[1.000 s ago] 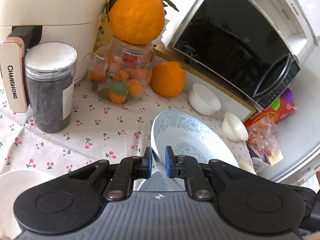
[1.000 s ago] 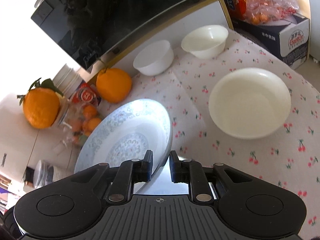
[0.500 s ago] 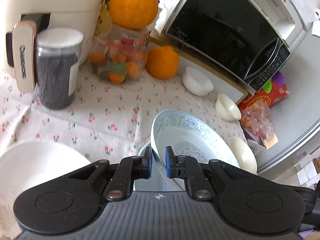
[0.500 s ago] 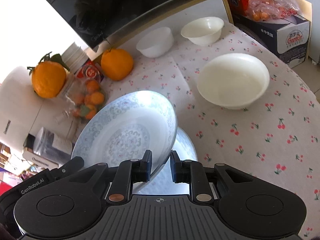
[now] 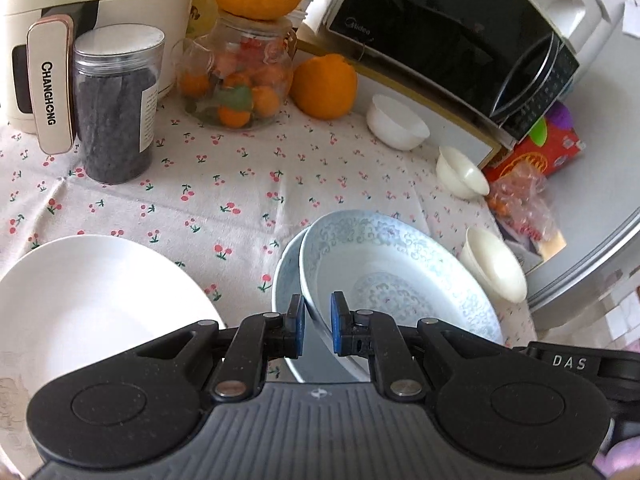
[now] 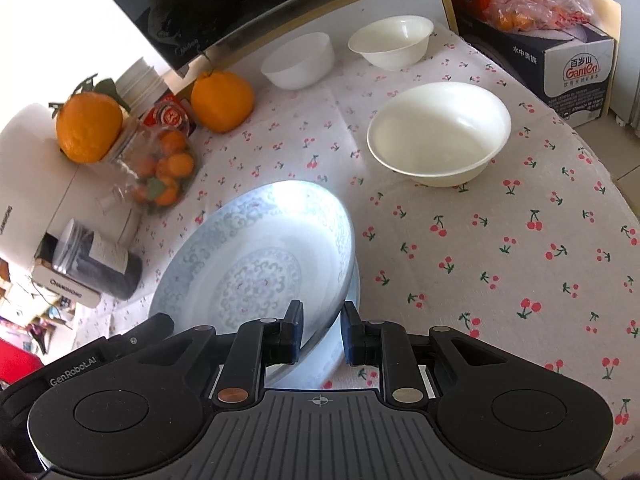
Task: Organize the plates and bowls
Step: 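Set the plate onto the other blue plate and open both tools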
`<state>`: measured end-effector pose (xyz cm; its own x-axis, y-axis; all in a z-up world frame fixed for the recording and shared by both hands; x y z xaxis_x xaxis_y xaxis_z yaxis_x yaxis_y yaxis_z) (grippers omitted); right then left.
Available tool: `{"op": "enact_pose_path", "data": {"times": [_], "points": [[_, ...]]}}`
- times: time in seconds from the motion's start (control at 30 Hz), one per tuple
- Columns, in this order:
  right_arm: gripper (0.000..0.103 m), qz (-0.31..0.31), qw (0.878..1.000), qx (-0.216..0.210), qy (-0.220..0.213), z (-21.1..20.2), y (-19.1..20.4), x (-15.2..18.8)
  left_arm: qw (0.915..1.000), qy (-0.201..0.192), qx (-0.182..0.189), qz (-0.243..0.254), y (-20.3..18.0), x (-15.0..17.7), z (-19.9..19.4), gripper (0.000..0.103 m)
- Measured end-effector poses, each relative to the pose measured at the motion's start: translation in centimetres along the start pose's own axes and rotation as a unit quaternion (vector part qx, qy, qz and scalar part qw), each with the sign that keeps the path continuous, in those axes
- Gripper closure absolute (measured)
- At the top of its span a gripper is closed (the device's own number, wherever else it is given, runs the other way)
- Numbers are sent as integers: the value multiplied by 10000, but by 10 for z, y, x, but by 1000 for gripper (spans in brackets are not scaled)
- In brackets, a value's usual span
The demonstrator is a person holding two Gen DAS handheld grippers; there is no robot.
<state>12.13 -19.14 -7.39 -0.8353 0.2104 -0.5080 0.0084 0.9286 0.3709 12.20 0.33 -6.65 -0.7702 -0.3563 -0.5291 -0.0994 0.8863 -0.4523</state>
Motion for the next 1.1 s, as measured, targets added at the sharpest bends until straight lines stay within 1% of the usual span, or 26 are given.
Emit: {"op": "enact_pose_path", "data": {"times": [0.2,0.4,0.6,0.77,1.1], "points": [[83,-169,9996,186,133,3,4,5,9993,101,-261,235,0,7,5,92],[83,-400,9984,346,203,5,8,9,9971,59,-465,599,-7,10,4,92],[83,-607,9967,470,279,8,12,13,9914,-12,-764,1062,-13,16,4,91],[83,-819,9945,579,315,10,16,14,9866,-7,-948,1328,-16,19,5,91],[83,-1068,9910,700,404,11,20,15,9854,77,-1000,1377,-14,20,7,91]]}}
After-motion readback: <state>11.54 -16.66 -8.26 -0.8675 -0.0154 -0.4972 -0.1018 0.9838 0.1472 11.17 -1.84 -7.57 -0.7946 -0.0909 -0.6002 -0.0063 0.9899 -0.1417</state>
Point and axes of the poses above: each gripper's, at about its wrist camera, not at the fingertips, and z roughly the way its jaws point, y to its left, x to its underside, the point moved 5 cm from there along z, roughly the way its jaws point, and after that the axes turned 7 degrees about -z, right-handed, at the moved point
